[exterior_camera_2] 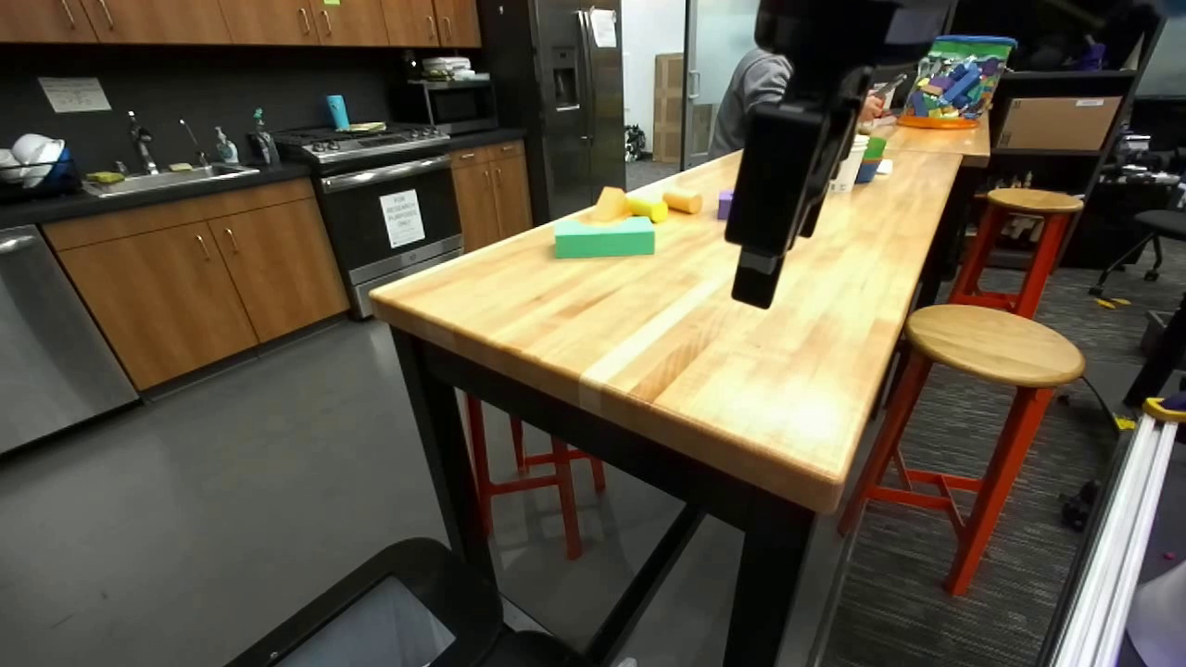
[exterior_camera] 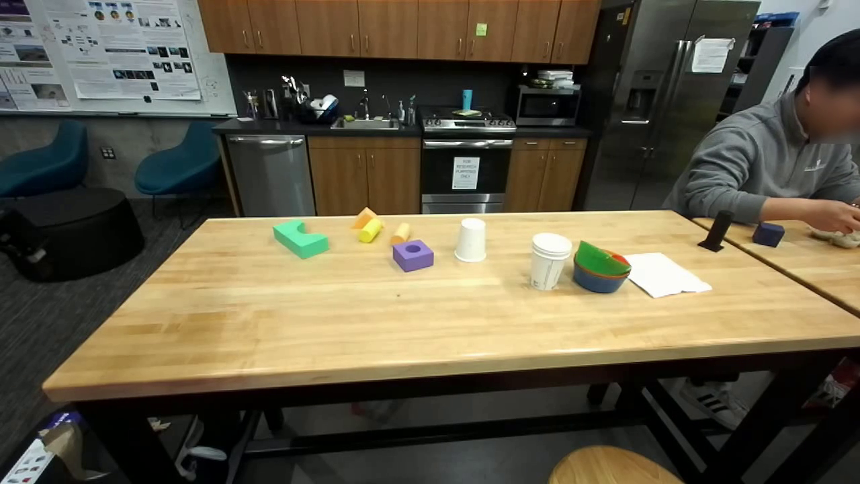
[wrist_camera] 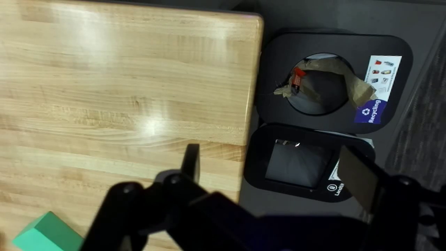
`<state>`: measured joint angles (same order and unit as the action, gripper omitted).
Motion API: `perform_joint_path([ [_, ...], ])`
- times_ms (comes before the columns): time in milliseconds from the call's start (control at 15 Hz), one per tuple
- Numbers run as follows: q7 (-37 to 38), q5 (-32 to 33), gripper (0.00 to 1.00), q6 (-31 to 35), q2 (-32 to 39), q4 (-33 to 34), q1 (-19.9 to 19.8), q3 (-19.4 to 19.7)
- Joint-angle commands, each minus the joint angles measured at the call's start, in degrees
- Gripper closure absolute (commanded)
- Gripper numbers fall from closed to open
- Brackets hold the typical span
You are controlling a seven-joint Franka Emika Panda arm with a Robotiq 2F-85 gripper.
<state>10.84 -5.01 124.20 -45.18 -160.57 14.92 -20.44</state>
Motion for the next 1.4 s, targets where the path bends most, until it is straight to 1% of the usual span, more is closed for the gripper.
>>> perform_joint_path([
  [0, 0.56, 0.73, 0.00, -0.09, 0.20, 0.08, 0.77, 0.78],
  [733, 0.56, 0.73, 0.00, -0.09, 0.20, 0.09, 0.77, 0.78],
  [933, 3.78, -0.39, 0.00, 2.65, 4.28, 2.69, 0.19, -0.94],
  [1000, 5.42, -0.19, 0.00, 3.61, 6.23, 4.04, -0.20, -2.04],
  [1333, 12.87, 3.18, 0.00, 7.96, 14.66, 9.87, -2.43, -6.95],
])
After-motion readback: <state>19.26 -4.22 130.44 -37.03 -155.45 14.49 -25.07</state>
